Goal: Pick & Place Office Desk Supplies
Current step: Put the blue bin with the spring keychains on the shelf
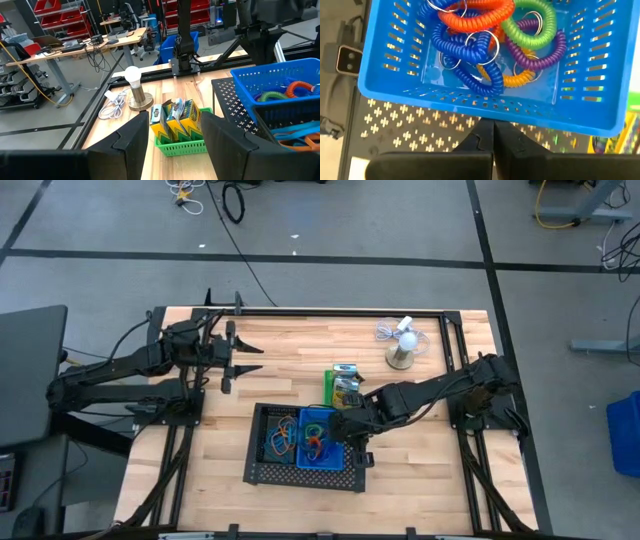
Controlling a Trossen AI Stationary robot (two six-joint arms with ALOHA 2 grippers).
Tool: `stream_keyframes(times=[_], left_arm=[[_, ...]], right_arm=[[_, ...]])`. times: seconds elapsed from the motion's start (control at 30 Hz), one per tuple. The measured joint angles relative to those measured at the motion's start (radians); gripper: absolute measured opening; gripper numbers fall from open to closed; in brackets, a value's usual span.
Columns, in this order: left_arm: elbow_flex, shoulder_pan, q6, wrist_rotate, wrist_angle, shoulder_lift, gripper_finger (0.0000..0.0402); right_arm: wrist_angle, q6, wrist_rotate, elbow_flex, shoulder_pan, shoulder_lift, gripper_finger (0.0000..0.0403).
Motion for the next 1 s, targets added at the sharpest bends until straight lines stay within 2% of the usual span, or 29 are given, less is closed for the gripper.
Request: stream_keyframes(times=[0.57, 1.0], left_arm=[[0.0, 0.0, 0.006, 0.0, 0.0, 0.0, 0.0188], [0.0, 0.0, 0.005, 0.0, 0.0, 0.0, 0.0188]], right_arm=[[0.077, -0.066, -0.039, 0.0, -0.01, 0.017, 0.0], [0.068, -0.073, -0.042, -0.003, -0.021, 0.019, 0.0]])
